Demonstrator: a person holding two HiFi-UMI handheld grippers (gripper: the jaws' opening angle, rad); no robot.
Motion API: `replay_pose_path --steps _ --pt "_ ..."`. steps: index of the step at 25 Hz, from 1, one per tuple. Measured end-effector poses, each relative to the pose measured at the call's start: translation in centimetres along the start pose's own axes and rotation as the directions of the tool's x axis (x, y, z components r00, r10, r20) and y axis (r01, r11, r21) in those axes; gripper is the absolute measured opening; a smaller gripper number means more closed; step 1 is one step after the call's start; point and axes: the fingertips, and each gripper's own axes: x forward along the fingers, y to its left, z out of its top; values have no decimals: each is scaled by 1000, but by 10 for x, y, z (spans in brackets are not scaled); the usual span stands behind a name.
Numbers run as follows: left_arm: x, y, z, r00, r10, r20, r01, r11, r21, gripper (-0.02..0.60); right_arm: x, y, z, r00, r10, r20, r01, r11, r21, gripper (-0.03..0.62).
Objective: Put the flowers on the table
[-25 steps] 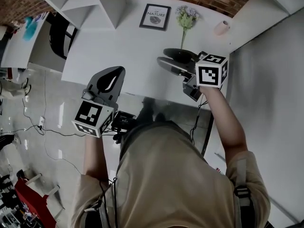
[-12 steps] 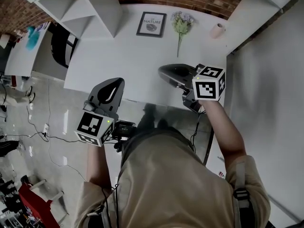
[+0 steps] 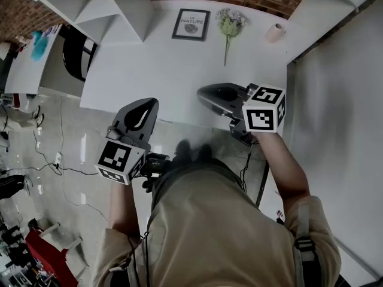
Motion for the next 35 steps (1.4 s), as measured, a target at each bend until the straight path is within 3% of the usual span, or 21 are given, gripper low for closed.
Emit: replay_pose_path --steps 26,35 --pt "-69 61 -41 997 -32 73 38 996 -78 11 109 82 -29 993 82 -86 -81 996 22 29" --pt "-93 73 -54 996 -51 76 58 995 -86 11 122 102 -30 999 45 -21 -44 999 15 29"
